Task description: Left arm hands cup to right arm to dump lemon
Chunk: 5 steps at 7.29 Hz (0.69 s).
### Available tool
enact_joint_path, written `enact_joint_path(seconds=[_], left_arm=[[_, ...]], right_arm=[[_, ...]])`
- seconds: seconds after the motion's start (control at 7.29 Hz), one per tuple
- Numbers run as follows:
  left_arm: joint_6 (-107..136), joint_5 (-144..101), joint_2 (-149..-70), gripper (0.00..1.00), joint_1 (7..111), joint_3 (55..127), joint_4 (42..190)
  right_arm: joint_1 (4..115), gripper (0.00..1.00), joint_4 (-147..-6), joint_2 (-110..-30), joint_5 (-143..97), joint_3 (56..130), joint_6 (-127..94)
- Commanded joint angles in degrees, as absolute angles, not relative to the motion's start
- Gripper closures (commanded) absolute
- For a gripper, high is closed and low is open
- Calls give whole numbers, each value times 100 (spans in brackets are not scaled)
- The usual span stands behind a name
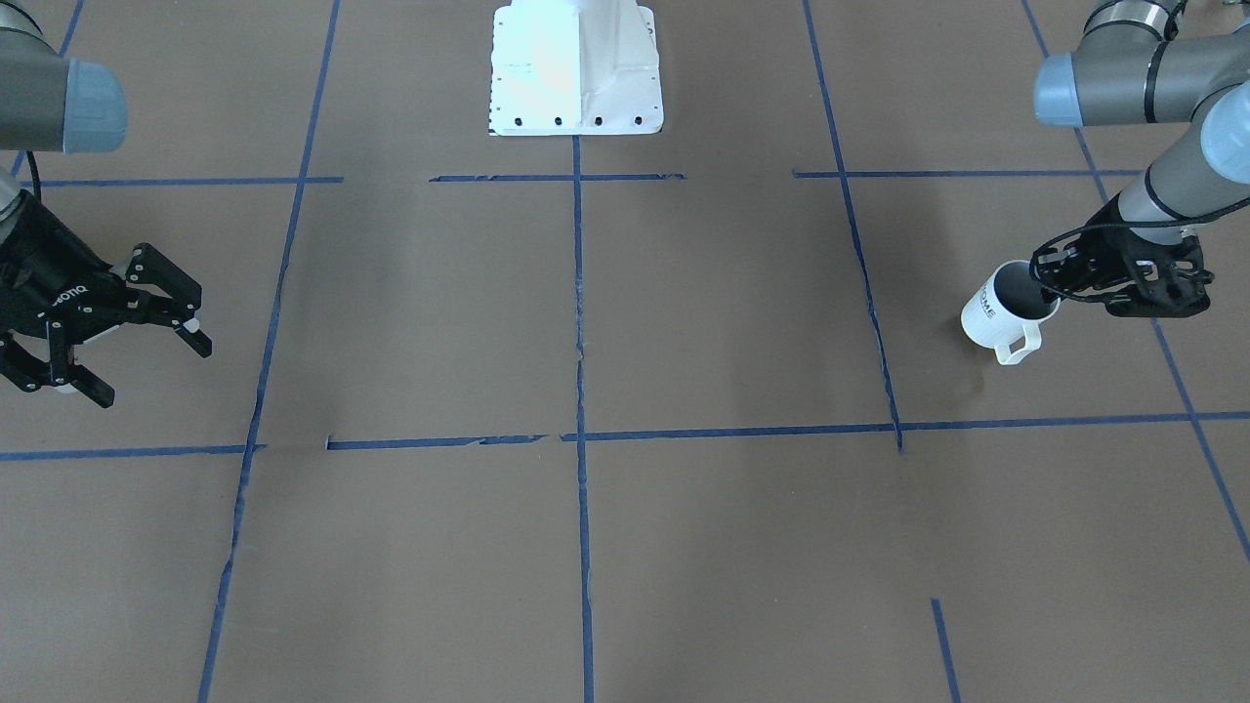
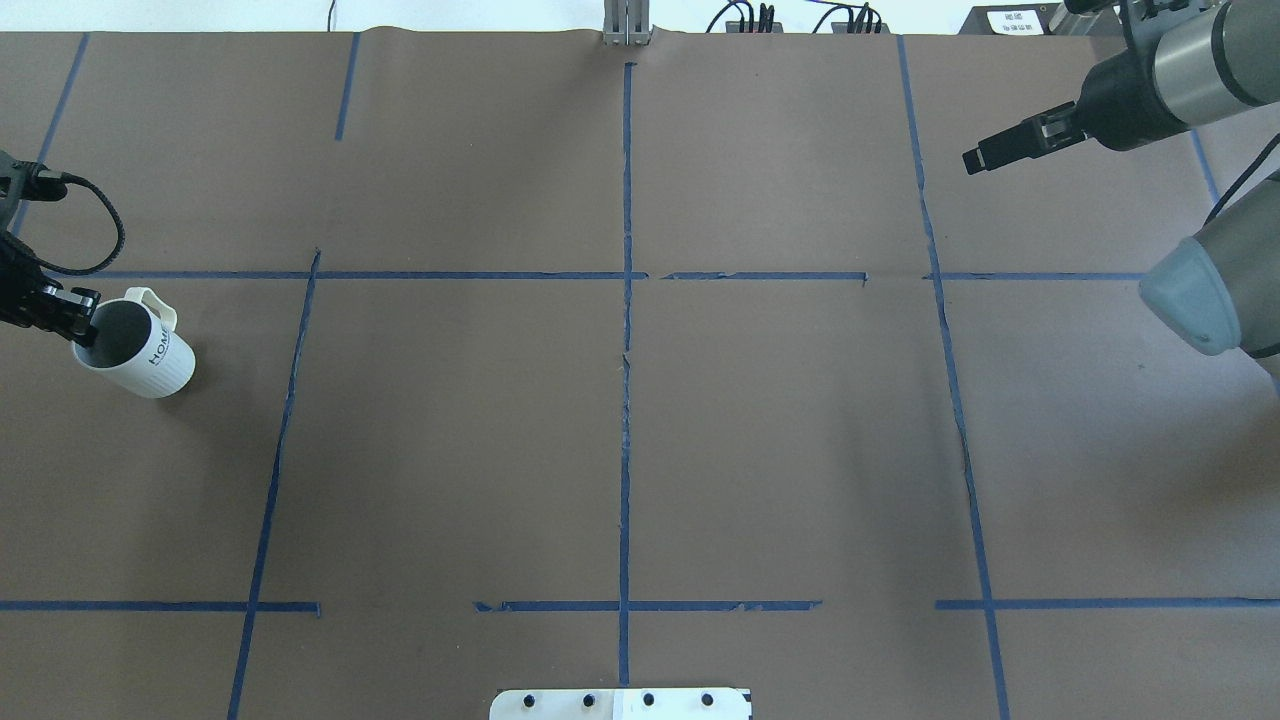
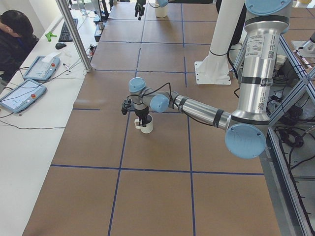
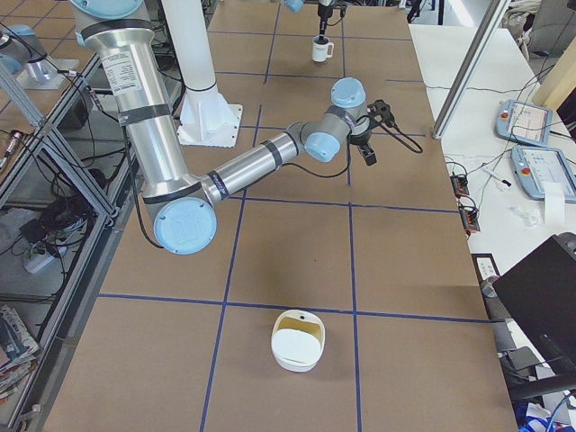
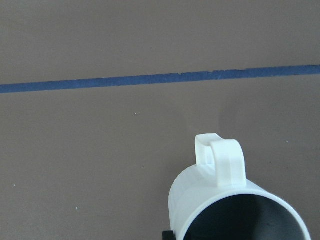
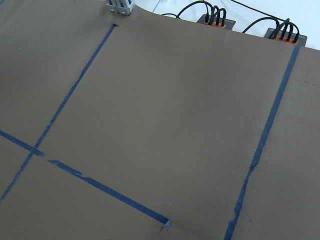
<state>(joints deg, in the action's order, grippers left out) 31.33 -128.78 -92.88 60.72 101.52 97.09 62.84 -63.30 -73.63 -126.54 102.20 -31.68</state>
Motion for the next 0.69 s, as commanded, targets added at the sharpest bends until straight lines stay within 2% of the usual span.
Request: enact_joint_path(seconds=[0.0,0.27,0.41,0.55], left_arm=[[3014,-13131,-9115,98,6144,10099,9790],[3006,-13122,-9105,92,6144,10038,9826],[2997,-13113,-9105,83,6135,10020,9835],[2988,-13113,-9105,54,6135,10020,9835]], right_arm=[[6302,0,-6520,-7453,-12665,10265,-3120],[6302,0,-6530,-7471,-12656,10266,-3111],[6293,0,-6530,-7532,-12656,10266,-3111],[6293,0,-6530,-7776,-12630,10344,-3120]])
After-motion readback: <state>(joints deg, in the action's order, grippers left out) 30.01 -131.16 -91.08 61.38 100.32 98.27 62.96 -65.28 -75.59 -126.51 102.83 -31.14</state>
